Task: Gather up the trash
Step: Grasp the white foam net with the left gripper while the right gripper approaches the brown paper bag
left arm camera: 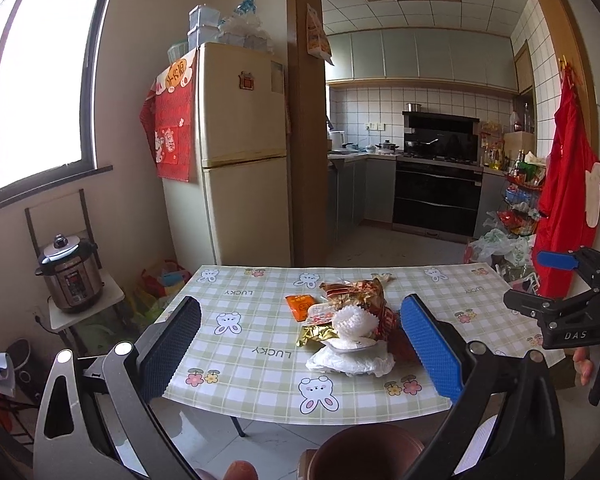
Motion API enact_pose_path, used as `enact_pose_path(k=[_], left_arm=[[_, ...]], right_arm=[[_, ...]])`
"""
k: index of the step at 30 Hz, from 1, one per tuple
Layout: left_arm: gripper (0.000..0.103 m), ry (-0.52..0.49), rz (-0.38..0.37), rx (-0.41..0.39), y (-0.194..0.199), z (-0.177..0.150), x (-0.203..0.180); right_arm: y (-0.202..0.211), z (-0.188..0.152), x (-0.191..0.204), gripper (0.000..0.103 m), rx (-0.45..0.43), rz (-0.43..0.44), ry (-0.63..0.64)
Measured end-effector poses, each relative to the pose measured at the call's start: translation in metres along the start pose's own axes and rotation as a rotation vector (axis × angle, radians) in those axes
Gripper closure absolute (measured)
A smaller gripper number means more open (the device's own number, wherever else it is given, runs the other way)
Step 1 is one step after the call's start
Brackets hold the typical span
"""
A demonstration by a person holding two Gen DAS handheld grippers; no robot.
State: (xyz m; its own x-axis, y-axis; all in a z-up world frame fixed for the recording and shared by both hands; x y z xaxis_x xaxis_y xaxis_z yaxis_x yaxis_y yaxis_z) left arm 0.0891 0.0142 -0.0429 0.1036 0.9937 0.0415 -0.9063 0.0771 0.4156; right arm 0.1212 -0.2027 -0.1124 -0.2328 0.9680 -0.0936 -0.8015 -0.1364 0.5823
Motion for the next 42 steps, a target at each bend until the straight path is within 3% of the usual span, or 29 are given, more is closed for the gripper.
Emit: enact_pose_path(k=[12, 16, 23, 33, 42], left_arm=[[0.005, 0.025, 0.009, 0.013, -0.058, -0.039, 0.007], [0.005, 0.045, 0.03, 0.095, -0.086, -0.054, 0.01], [0.005, 0.099, 0.053, 0.144, -0.12, -0.068, 0.016], [0.006, 0.059, 0.046, 0.229, -0.172, -0.075, -0.008], [0.007, -0.004, -0.01, 0.286, -0.23, -0.072, -0.049]], right_arm=[[-0.065, -0.035, -0.012, 0.005, 0.055, 0.083, -0.063], [-0.088, -0.047, -0.014, 0.005, 0.09, 0.096, -0.067], [-0.132, -0.071, -0.024, 0.005, 0.189, 0.072, -0.031], [-0.18, -0.088, -0.035, 0.006, 0.298, 0.13, -0.006], [-0.223, -0.084, -0.04, 0.006, 0.334, 0.183, 0.037]])
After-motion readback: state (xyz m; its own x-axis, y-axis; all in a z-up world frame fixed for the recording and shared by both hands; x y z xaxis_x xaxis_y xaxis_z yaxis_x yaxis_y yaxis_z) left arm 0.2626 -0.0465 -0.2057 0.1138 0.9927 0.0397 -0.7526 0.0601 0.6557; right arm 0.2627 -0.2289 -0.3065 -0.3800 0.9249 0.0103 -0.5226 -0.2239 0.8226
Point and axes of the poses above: each gripper's, at about its wrist camera, not at the fingertips, and y roughly against the way its jaws point, x to its left, z to its top, the point moved 9 cm from there along -y, roughly the way its jaws point, and after that the axes turned 5 degrees about x, right-handed, at the moved point
